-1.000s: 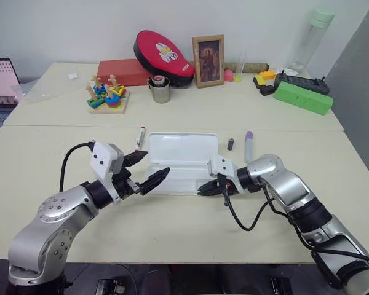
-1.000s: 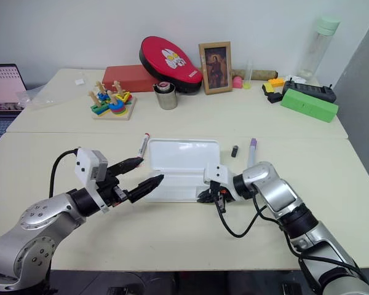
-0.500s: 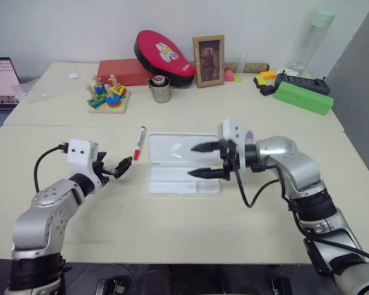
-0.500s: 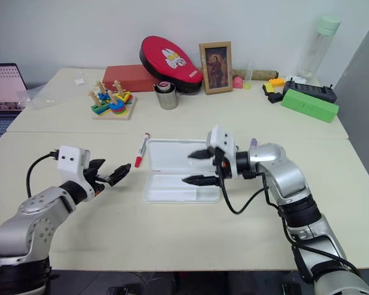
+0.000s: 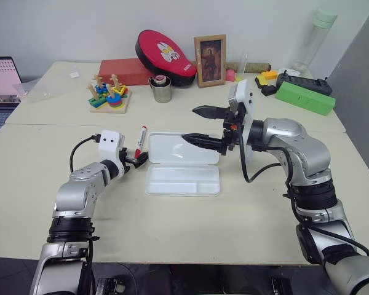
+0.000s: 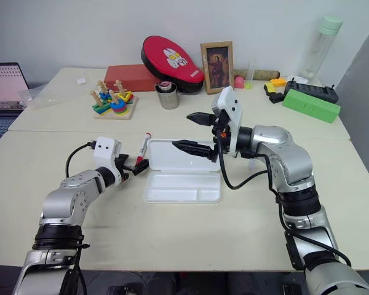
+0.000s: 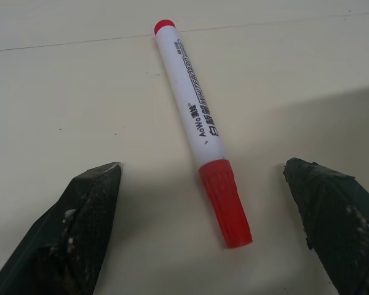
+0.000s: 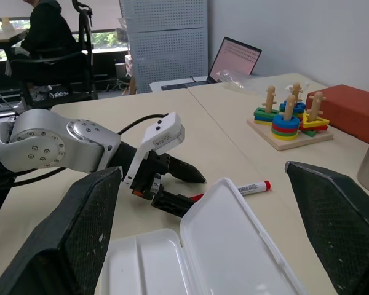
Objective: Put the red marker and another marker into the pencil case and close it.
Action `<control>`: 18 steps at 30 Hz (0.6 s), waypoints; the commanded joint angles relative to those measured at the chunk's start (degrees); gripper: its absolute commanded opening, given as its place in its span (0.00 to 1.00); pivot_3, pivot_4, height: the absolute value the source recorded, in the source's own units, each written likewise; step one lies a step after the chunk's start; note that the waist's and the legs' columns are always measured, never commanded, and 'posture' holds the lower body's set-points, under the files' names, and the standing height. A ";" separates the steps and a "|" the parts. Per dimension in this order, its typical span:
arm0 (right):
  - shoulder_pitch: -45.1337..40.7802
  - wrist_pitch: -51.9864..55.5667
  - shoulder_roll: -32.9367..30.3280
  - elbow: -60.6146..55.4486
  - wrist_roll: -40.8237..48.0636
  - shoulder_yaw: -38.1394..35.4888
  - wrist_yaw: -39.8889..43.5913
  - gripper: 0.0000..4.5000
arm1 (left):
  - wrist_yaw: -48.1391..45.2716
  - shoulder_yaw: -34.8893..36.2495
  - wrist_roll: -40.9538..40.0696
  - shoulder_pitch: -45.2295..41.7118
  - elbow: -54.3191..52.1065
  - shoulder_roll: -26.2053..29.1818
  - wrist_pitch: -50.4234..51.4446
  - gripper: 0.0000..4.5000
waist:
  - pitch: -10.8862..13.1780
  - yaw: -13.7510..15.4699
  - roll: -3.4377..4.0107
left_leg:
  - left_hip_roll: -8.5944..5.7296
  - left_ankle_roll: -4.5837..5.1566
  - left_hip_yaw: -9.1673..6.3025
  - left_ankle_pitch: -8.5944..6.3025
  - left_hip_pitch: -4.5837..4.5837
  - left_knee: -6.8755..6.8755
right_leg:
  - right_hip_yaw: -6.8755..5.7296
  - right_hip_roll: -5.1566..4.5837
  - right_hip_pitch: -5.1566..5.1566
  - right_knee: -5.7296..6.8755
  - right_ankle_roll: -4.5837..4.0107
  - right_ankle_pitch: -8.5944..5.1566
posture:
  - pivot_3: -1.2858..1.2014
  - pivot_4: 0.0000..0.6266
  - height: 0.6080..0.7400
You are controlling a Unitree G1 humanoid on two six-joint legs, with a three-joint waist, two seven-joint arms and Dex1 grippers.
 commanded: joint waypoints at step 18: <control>-3.07 -2.23 -0.07 0.33 3.08 -1.17 -0.86 1.00 | 3.78 2.70 4.33 1.00 2.75 -2.32 -0.16 0.14 | -0.01 -0.09 0.01 | -0.01 -0.04 -0.01 0.04 0.02 0.00 | 0.00 0.00 0.01 0.04 0.00 0.00 | 0.52 0.24 1.00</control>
